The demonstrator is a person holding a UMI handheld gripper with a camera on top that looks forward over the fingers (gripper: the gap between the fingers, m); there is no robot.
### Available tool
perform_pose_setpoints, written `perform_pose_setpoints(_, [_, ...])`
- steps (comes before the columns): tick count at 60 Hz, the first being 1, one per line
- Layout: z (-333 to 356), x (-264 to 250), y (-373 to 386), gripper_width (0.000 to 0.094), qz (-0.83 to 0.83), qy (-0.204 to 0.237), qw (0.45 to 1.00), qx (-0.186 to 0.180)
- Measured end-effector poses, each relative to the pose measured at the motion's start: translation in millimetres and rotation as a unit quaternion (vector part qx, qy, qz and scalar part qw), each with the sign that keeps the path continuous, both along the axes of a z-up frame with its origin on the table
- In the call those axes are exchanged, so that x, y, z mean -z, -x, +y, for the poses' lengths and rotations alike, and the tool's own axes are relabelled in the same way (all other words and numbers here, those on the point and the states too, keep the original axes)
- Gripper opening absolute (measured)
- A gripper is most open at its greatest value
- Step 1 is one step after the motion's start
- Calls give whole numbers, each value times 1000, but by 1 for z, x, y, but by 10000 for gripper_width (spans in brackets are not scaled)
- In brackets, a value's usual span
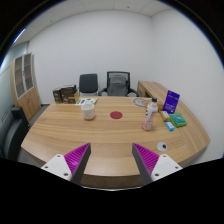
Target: Pour water
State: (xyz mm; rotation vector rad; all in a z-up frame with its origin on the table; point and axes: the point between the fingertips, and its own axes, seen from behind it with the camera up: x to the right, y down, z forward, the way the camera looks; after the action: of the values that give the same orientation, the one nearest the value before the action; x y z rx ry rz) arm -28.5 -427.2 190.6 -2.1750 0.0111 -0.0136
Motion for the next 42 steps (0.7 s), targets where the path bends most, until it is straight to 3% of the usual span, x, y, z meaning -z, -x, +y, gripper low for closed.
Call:
perform_pose_setpoints(22, [161,77,-195,849,23,-52,998,40])
perform_pose_setpoints(35, [249,110,-227,839,38,-85,996,8])
perform_pose_setpoints(42, [281,119,-230,731,32,-106,994,-5])
